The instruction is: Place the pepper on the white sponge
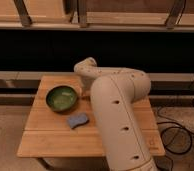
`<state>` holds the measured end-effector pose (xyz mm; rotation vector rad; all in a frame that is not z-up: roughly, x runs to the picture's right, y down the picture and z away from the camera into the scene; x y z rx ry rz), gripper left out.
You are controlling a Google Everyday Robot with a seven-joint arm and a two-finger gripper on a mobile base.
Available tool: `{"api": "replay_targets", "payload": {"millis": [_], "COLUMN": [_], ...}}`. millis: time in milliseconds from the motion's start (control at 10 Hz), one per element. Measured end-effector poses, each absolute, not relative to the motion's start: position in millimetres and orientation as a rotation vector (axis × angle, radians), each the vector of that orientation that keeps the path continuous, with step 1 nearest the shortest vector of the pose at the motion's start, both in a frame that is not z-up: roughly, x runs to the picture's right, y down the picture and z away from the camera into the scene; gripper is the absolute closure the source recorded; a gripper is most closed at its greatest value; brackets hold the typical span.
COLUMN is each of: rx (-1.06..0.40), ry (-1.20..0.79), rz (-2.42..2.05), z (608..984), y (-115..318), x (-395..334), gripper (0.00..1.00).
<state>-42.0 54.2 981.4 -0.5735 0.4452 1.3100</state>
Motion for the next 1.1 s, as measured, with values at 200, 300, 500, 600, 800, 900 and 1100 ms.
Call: {"api": "replay_targets", "payload": {"millis": [200,300,500,600,800,900,1100], "rx": [-0.62,-0.628,-0.616,-0.601,-0.551,-0.528,-0.468], "ry": [0.481,0.501,0.536,0.543,0.558,0.56,0.527], "rz": [1.326,1.331,1.343,1.348,1.365,1.366,1.384], "z": [981.3,982.1,985.9,987.1,985.6,981.2,963.6], "y": [67.5,71.2,73.0,70.8,63.0,59.2,36.3], "x": [-36.4,-31.4,-20.4,-17.1,-6.5,-2.7,2.0], "gripper": [0.78,0.87,1.0,1.0,1.0,1.0,1.0]}}
